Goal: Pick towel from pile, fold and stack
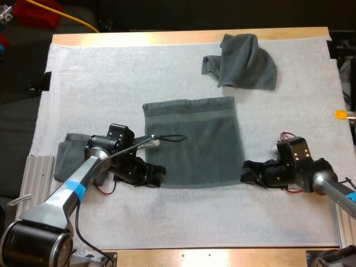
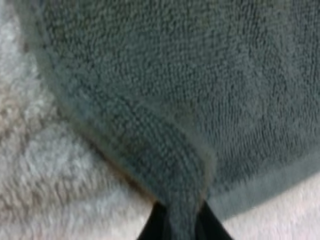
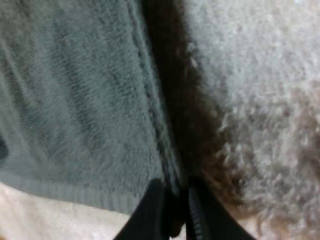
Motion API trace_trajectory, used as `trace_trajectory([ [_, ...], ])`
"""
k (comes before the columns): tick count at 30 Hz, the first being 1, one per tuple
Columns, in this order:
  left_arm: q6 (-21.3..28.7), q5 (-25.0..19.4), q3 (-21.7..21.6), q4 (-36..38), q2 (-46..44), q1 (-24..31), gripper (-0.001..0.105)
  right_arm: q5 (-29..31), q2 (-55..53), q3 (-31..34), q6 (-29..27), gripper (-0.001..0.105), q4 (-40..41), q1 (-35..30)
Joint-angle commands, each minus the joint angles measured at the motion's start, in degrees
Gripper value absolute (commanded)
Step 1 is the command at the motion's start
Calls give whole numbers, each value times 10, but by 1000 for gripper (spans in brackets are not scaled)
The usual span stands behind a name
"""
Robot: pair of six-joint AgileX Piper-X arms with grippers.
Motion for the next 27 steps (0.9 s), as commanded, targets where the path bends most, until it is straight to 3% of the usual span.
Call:
trace_trajectory([
  [1, 14, 3, 0, 15, 0, -3, 0, -13, -20, 0, 3, 0, 2, 1],
  [9, 76, -6, 0, 75, -16, -24, 0, -11, -97, 0, 19, 1, 47, 1],
  [19, 72, -35, 0, 100, -94, -84, 0, -13, -180, 0, 0, 1, 145, 2],
  [27, 64, -59, 0, 117, -148, -124, 0, 15, -236, 0, -10, 1, 190, 51],
])
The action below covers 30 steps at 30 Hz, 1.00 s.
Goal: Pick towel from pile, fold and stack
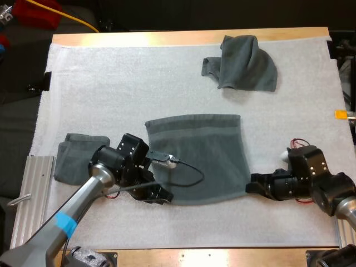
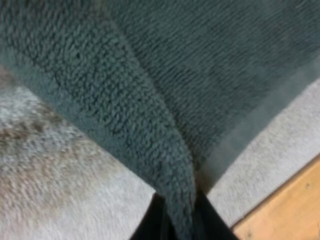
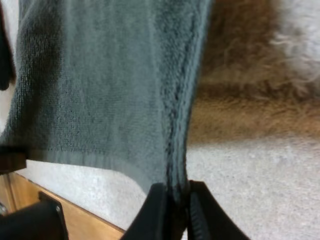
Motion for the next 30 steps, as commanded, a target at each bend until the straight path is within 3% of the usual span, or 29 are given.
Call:
trace_trajectory([
  [1, -9, -8, 0, 8, -8, -4, 0, 11, -6, -1, -3, 1, 9, 10],
  [9, 0, -9, 0, 45, -47, -8, 0, 35, -6, -1, 16, 1, 51, 78],
  [19, 53, -31, 0, 100, -71, -7, 0, 54, -31, -4, 72, 1, 57, 133],
  [24, 53, -22, -1, 81, -37, 4, 0, 52, -27, -4, 122, 1, 8, 132],
  [30, 57, 34, -41, 75, 49, 60, 0, 48, -2, -4, 193, 1, -93, 130],
])
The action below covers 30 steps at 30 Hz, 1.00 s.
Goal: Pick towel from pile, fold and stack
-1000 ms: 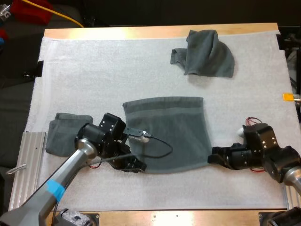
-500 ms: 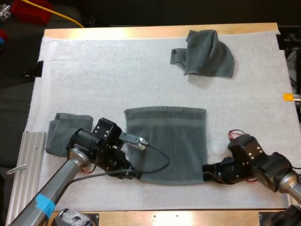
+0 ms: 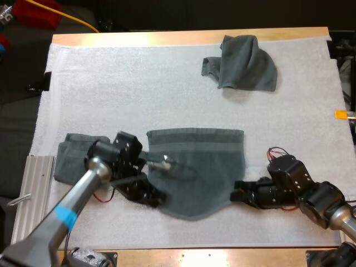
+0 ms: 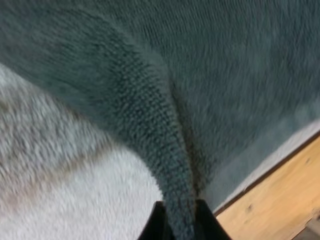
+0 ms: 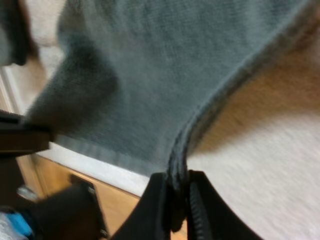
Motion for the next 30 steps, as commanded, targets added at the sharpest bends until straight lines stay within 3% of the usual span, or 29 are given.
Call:
trace_trajectory([
  [1, 7, 27, -19, -6, 18, 13, 0, -3, 9, -4, 19, 1, -32, -6],
  [5, 8, 69, -70, -6, 69, 46, 0, -13, 48, -4, 54, 1, -97, -41],
  [17, -8, 89, -200, -10, 182, 81, 0, -35, 165, -4, 164, 1, -312, -130],
  [30, -72, 88, -216, -93, 207, 118, 0, 36, 219, -8, 189, 1, -347, -160],
])
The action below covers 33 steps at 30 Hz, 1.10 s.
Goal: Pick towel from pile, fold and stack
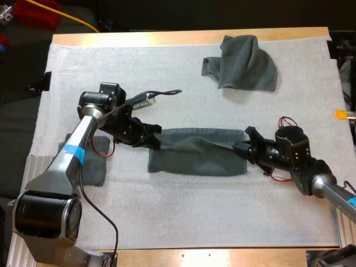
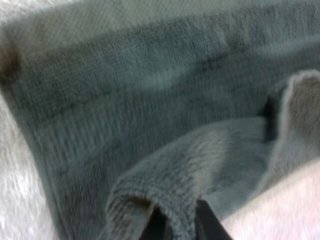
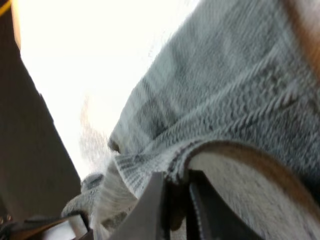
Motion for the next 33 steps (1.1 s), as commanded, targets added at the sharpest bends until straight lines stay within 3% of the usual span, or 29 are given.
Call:
trace_trajectory([
  [1, -10, 7, -4, -10, -1, 0, 0, 14, -1, -4, 0, 1, -5, -5],
  [11, -16, -28, -4, -28, 23, -1, 0, 66, -1, -4, 8, 1, -13, -5],
  [22, -2, -43, -4, -52, 23, -1, 1, 76, -1, -4, 8, 2, -24, -5],
  [25, 2, -40, -4, -52, 23, -1, 14, 76, -1, -4, 8, 13, -50, -5],
  [27, 2, -37, -4, -52, 23, -1, 34, 76, -1, -4, 3, 25, -75, -5],
  [30, 2, -19, -4, -54, 23, -1, 75, 75, -1, -4, -27, 47, -117, -5],
  [33, 7, -9, -5, -55, 23, -1, 69, 63, -1, -4, -66, 61, -154, -5],
])
